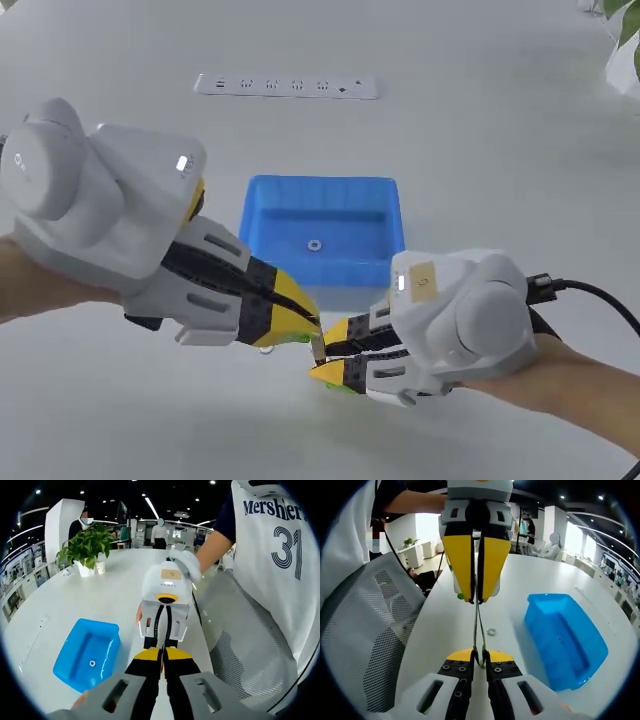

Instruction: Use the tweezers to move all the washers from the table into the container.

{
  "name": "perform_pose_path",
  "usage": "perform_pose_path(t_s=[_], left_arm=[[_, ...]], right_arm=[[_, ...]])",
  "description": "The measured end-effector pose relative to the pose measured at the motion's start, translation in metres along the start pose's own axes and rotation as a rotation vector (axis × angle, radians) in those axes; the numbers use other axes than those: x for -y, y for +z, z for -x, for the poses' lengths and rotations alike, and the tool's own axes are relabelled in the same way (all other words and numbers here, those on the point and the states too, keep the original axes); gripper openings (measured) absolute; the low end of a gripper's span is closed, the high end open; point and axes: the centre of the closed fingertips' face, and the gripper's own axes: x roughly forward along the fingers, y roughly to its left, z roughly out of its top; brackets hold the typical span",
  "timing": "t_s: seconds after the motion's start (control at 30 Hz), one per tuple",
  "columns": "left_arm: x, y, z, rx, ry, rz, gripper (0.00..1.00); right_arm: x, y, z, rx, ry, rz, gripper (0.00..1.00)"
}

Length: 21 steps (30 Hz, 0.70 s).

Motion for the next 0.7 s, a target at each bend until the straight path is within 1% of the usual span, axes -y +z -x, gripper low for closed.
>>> perform_pose_path(t_s=[0.13,0.2,0.33,0.53,0.7], left_arm=[[-0.001,0.005,0.004,0.0,0.011,-0.023,0.05],[-0.002,0.008,0.007,0.0,0.011,-0.018,0.05],[-0.004,0.012,0.012,0.002,0.02,-0.027,0.05],[-0.005,0.023,0.022,0.011,0.03,-0.06,0.05],[-0.01,0.034,0.03,0.021,0.039,-0.089,0.05]], right_arm=[[0.003,0.007,0.003,0.015,-0.011,-0.001,0.1],[0.004,0.01,0.004,0.02,-0.017,0.003,0.1],[0.007,0.016,0.007,0.026,-0.027,0.005,0.1],[0.011,0.029,0.014,0.032,-0.043,0.03,0.1],[0.018,0.039,0.022,0.038,-0.061,0.045,0.1]])
